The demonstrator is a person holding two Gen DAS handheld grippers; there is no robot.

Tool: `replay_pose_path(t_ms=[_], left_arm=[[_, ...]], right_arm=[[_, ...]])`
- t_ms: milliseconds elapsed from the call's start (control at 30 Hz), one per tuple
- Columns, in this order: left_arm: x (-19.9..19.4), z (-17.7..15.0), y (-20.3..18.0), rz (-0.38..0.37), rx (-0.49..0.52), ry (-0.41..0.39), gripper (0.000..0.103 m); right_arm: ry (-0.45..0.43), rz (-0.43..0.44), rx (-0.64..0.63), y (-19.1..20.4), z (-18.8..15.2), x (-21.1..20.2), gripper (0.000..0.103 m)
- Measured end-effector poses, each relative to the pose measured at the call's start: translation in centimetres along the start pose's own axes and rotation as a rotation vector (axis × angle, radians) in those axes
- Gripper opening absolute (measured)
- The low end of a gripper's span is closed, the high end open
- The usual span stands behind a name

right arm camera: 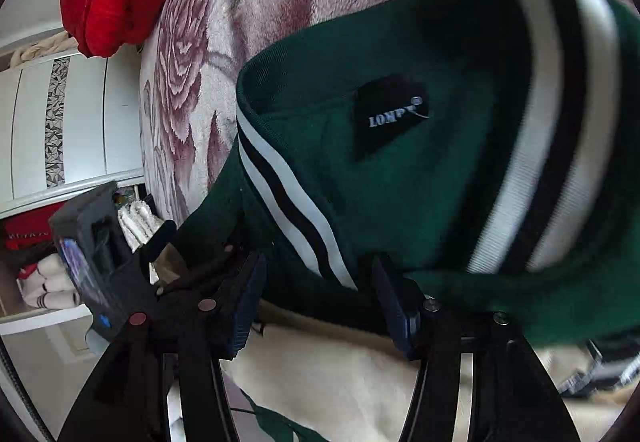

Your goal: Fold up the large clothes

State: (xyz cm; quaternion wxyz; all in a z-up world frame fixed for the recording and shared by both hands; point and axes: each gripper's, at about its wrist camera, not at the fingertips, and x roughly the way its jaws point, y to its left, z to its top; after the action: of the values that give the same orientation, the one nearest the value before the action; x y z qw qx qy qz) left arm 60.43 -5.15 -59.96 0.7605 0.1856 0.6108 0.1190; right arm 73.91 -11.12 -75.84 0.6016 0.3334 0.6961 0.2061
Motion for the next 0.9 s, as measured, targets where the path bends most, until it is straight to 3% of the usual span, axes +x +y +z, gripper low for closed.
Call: replay_pose_path(t_ms=[33, 100, 133, 167, 267, 400, 500, 600, 633, 667, 733, 800, 900], left_arm=[[0.1, -0.2, 0.3, -0.016, -0.017, 0.002, 0.100], [0.2, -0.2, 1.3, -0.037, -0.041, 0.002, 0.100], [0.0, -0.3, 1.7, -0.050, -0.051, -0.003, 0.100], [-0.3, -0.2, 1.8, -0.057, -0.058, -0.006, 0.100], [-1.6, 0.1, 3.0, -0.070, -0.077, -0.039, 0.100], [-3.4, 1.0, 4.0, -0.067, -0.086, -0.089, 0.100], [-3.4, 1.6, 4.3, -0.042, -0.078, -0.094, 0.100], [-3.4, 1.4, 4.5, -0.035, -0.086, -0.088, 0.100], [-3.5, 1.2, 4.4, -0.021, -0.086, -0.098, 0.100], [-3.6, 1.0, 4.3, -0.010, -0.083, -0.105, 0.100], [-3.3, 0.7, 3.6, 0.013, -0.071, -0.105, 0.100], [-2.9, 0.6, 2.6, 0.025, -0.052, -0.101, 0.100], [-2.8, 0.3, 1.4, 0.043, -0.031, -0.111, 0.100]], right_arm=[[0.021, -0.003, 0.005, -0.1, 0.3, 1.2, 0.058], [-0.011, -0.010, -0.027, 0.9, 0.5, 1.9, 0.047], [-0.015, -0.060, -0.070, 1.8, 0.4, 2.4, 0.005], [-0.014, -0.097, -0.104, 2.6, 0.2, 2.9, 0.003], [-0.116, -0.204, -0.136, 4.5, -0.1, 2.3, 0.003], [-0.221, -0.287, -0.077, 5.7, 1.5, 1.0, 0.002], [-0.138, -0.314, -0.060, 6.0, 3.1, 3.0, 0.002], [-0.084, -0.241, 0.001, 6.0, 3.4, 2.5, 0.010], [-0.098, -0.236, 0.025, 5.8, 2.9, 1.2, 0.023], [-0.122, -0.255, 0.035, 5.5, 2.3, -0.2, 0.043], [-0.172, -0.332, 0.038, 4.9, 1.0, -2.7, 0.064], [-0.174, -0.399, 0.049, 3.7, 0.3, -3.7, 0.064], [-0.127, -0.394, 0.083, 2.6, 0.2, -2.2, 0.064]])
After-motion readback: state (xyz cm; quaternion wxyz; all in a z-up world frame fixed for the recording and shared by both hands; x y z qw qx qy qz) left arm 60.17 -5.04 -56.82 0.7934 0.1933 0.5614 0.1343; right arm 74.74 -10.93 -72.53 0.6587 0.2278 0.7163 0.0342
